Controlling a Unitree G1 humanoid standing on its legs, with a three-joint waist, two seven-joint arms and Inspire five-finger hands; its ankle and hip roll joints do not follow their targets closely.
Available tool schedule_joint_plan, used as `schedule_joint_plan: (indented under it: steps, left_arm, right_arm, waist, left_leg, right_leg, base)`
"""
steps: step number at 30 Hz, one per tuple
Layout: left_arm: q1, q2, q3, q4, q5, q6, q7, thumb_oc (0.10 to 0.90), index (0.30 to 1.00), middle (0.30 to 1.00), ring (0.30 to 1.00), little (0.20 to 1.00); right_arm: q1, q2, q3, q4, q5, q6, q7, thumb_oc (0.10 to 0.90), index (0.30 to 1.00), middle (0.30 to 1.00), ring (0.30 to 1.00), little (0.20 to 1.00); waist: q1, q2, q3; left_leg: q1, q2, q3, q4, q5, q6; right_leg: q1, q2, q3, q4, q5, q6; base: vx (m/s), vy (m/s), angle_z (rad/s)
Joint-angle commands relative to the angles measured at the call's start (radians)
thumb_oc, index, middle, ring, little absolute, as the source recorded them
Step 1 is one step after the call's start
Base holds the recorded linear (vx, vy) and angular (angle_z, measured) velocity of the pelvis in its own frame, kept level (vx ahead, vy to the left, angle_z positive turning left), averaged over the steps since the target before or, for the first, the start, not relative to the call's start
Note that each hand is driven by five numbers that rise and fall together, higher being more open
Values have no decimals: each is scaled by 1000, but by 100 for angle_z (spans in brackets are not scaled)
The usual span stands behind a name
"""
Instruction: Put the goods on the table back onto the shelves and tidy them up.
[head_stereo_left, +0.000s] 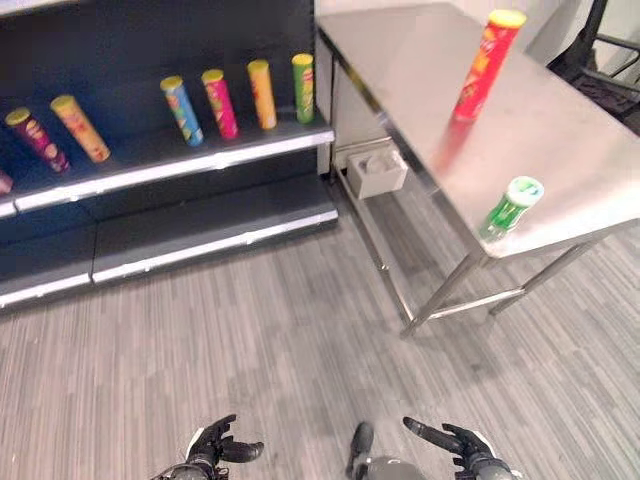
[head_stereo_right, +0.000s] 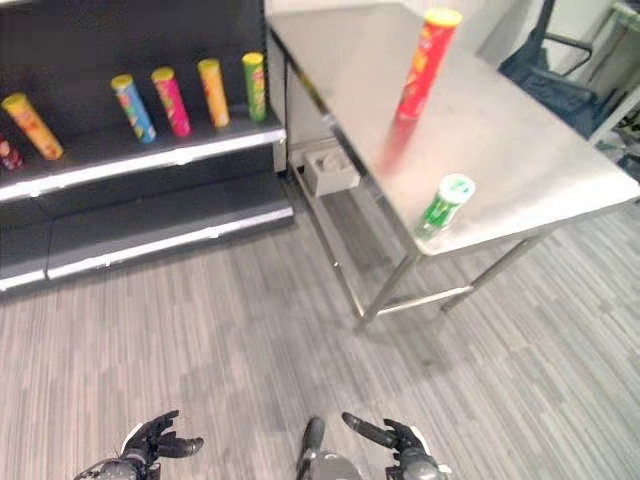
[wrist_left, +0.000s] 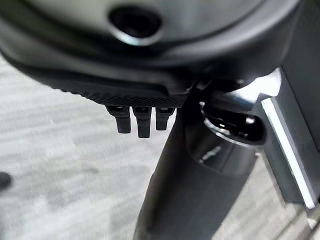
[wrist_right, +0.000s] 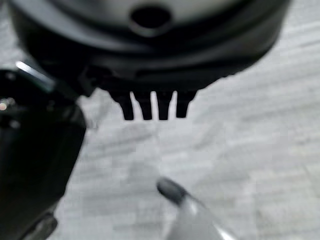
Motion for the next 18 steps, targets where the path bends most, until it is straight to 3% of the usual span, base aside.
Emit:
schedule_joint_plan:
  steps: [1, 2, 3, 4, 5, 7, 10, 14, 16, 18]
  left_arm:
    - [-76, 54, -23, -66, -1, -38, 11, 800, 900, 900, 900, 900]
    - [-88, 51, -25, -63, -3, -40, 13, 800, 900, 900, 900, 900]
    - [-94, 48, -31, -62, 2, -40, 16, 800, 900, 900, 900, 900]
    - [-93, 48, -30, -61, 3, -40, 17, 800, 900, 900, 900, 900]
    - [-93, 48, -30, -61, 3, -40, 17, 800, 900, 900, 900, 900]
    - [-93, 46, -32, -57, 0, -43, 22, 800, 900, 900, 900, 900]
    - [-91, 40, -35, -34, 4, -46, 24, 800, 900, 900, 900, 900]
    - [-87, 40, -16, 38, 17, -48, 36, 800, 900, 900, 900, 900]
    - [-71, 60, 17, 73, 25, -48, 37, 800, 900, 900, 900, 900]
    - [-42, 71, 57, 92, 48, -48, 31, 800, 900, 900, 900, 900]
  right_arm:
    - [27, -50, -11, 6, 51, -18, -35, 800, 900, 900, 900, 900]
    - [24, -53, -10, 8, 54, -18, -37, 800, 900, 900, 900, 900]
    - [25, -58, -13, 9, 58, -21, -37, 800, 900, 900, 900, 900]
    - [25, -61, -11, 9, 58, -22, -36, 800, 900, 900, 900, 900]
    - [26, -61, -11, 8, 58, -22, -36, 800, 900, 900, 900, 900]
    - [25, -69, -17, 13, 52, -27, -42, 800, 900, 900, 900, 900]
    - [20, -61, -22, 32, 36, -28, -55, 800, 900, 900, 900, 900]
    - [20, -45, -82, 39, 67, -34, -89, 800, 900, 900, 900, 900]
    - [34, -63, -165, 7, 102, -42, -121, 800, 900, 900, 900, 900]
    - [112, -119, -310, -155, 112, -56, -176, 800, 900, 900, 900, 900]
  waist:
    - [9, -46, 46]
    - [16, -45, 60]
    - [25, -46, 60]
    - [34, -36, 59]
    - [35, -37, 60]
    - [48, -11, 56]
    - [42, 0, 51]
    - [27, -3, 30]
    - [18, -12, 17]
    - [4, -18, 2]
  left_leg:
    - [-214, 12, 12, 94, 168, 60]
    - [-240, 31, 43, 82, 138, 66]
    - [-271, 28, 82, -124, 87, 78]
    - [-282, 16, 56, -236, 123, 73]
    - [-277, 14, 58, -242, 126, 72]
    - [-302, -9, -42, -395, 212, 55]
    - [-265, -17, -60, -416, 196, 53]
    - [-191, -30, 12, -474, 180, 72]
    - [-143, -38, 67, -495, 161, 89]
    - [-100, -51, 104, -503, 133, 106]
  right_leg:
    - [76, -97, 13, -71, -29, 177]
    - [90, -93, 15, -71, -40, 179]
    - [104, -106, 28, -71, -51, 200]
    - [106, -99, 41, -71, -59, 206]
    - [107, -100, 41, -71, -60, 206]
    - [128, -85, 73, -71, -78, 210]
    - [138, -86, 99, -71, -77, 215]
    - [142, -111, 137, -66, -61, 236]
    - [131, -131, 167, -51, -49, 254]
    - [128, -151, 187, -35, -40, 275]
  base:
    - [157, -275, -14]
    - [243, -51, -11]
    - [251, 118, -33]
    - [218, 135, -12]
    - [129, 129, -14]
    - [167, 160, -34]
    - [126, 181, -66]
    - [112, 237, -74]
    - [132, 263, -76]
    - [151, 233, -64]
